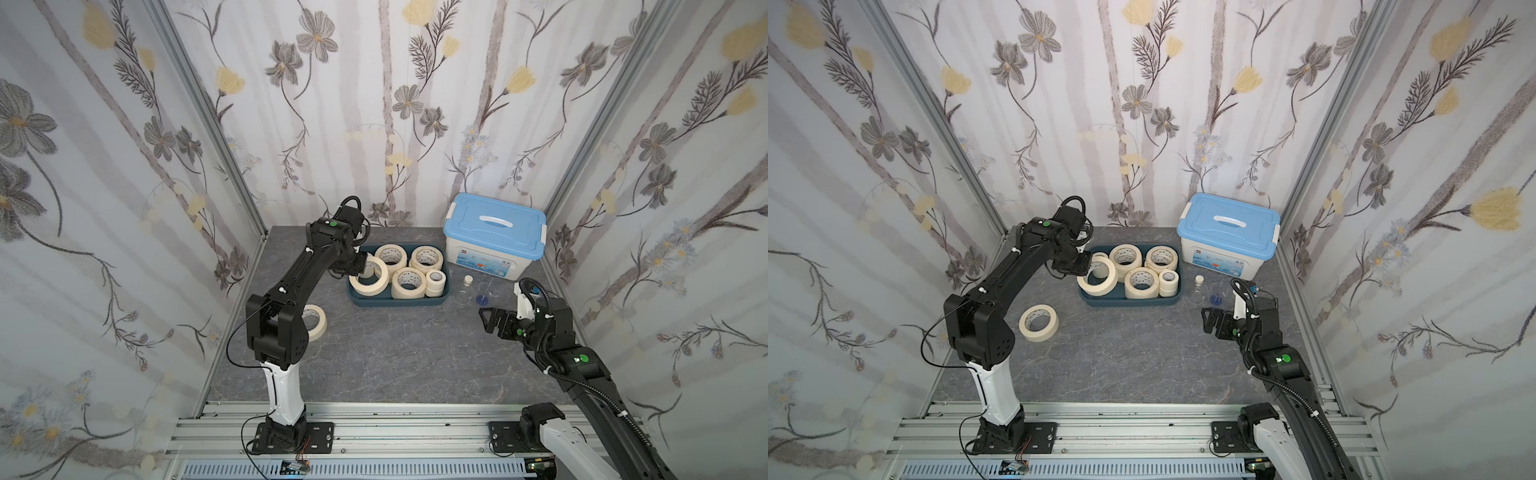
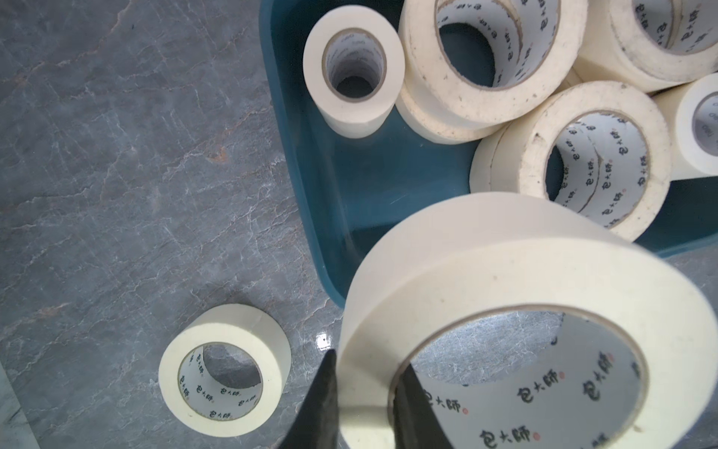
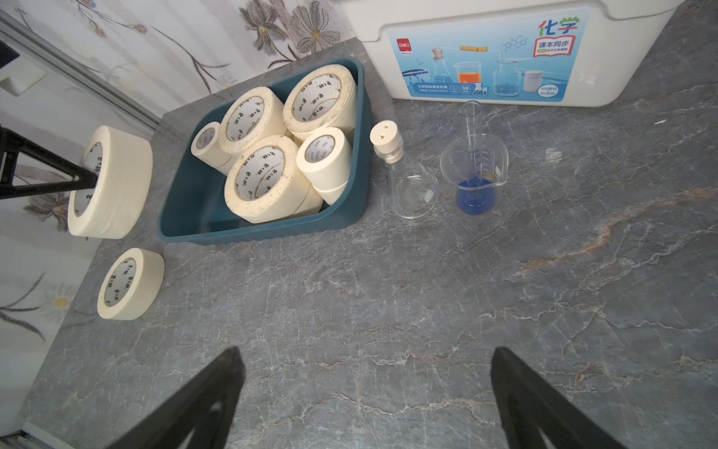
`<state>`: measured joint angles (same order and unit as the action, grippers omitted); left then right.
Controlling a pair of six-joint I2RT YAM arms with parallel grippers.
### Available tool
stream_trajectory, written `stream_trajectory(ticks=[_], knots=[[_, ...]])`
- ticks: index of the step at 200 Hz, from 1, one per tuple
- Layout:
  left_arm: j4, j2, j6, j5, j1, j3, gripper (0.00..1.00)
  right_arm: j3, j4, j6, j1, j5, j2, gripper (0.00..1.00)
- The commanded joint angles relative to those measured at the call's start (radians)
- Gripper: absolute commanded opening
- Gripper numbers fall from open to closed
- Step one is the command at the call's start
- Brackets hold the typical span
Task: Take out the art tape in the storage box
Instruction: Place the art tape at the center of the board.
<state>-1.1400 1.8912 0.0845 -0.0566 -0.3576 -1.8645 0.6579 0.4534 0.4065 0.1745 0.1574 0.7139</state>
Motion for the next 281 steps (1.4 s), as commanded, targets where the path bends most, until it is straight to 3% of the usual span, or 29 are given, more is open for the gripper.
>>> stream_trajectory(ticks=[1, 140, 202, 281], knots=[[0.033, -0.054, 0.040, -0.009, 0.005, 0.068, 0.11, 0.004, -0.001, 0.015, 0.001, 0.011, -0.001, 1.00], [0.225, -0.370, 0.237, 0.008, 0.056, 0.652, 0.04, 0.028, -0.001, 0.021, 0.002, 0.015, 0.037, 1.00], [0.248, -0.390, 0.292, 0.038, 0.075, 0.752, 0.04, 0.044, -0.001, 0.020, 0.001, 0.021, 0.061, 1.00], [0.337, -0.267, 0.337, 0.051, 0.086, 0.772, 0.03, 0.051, -0.001, 0.015, 0.003, 0.021, 0.071, 1.00]])
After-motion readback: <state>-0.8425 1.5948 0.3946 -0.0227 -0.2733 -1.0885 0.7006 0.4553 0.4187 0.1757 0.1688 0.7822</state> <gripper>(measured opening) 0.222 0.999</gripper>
